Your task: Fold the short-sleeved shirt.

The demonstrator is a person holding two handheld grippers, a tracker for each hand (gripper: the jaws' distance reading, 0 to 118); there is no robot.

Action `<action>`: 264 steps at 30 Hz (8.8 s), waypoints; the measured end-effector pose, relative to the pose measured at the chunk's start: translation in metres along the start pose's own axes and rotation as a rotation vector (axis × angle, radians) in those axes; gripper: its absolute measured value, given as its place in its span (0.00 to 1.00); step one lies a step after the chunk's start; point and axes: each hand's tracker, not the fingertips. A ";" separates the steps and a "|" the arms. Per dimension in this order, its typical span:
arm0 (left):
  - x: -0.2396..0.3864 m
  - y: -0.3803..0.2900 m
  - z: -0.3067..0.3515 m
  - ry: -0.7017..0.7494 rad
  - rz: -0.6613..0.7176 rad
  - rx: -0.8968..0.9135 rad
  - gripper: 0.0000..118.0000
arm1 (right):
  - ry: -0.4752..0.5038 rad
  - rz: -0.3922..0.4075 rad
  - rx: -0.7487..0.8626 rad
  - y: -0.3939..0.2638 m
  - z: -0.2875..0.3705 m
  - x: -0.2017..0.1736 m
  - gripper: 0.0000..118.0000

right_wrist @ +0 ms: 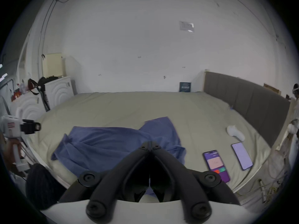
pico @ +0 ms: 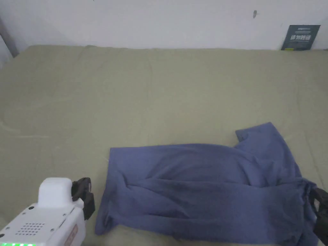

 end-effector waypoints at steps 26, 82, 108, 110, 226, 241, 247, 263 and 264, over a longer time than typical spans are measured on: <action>0.019 0.057 -0.270 -0.009 -0.087 -0.486 0.70 | -0.013 -0.013 -0.120 0.007 -0.055 0.015 0.00; 0.024 0.069 -0.203 -0.200 0.094 -0.353 0.05 | 0.024 -0.017 -0.503 0.052 -0.303 0.123 0.02; -0.037 -0.046 -0.041 -0.294 0.096 -0.545 0.05 | 0.053 -0.046 -0.615 -0.051 -0.058 0.099 0.02; -0.035 -0.041 -0.038 -0.289 0.107 -0.516 0.22 | 0.046 -0.083 -0.595 -0.041 -0.052 0.099 0.05; 0.087 -0.068 -0.152 -0.538 0.151 -0.447 0.08 | 0.306 -0.200 -0.014 -0.002 0.074 -0.034 0.00; -0.058 -0.012 -0.050 -0.575 0.420 -0.281 0.73 | 0.365 -0.211 -0.036 -0.006 0.068 -0.045 0.00; -0.128 -0.047 -0.112 -0.825 0.847 -0.498 1.00 | 0.361 -0.194 -0.045 -0.007 0.070 -0.048 0.00; -0.056 -0.043 -0.171 -0.608 0.505 -0.610 0.14 | 0.342 -0.192 -0.052 0.001 0.066 -0.061 0.00; -0.054 -0.045 -0.172 -0.543 0.480 -0.635 0.14 | 0.346 -0.190 -0.055 0.001 0.065 -0.062 0.00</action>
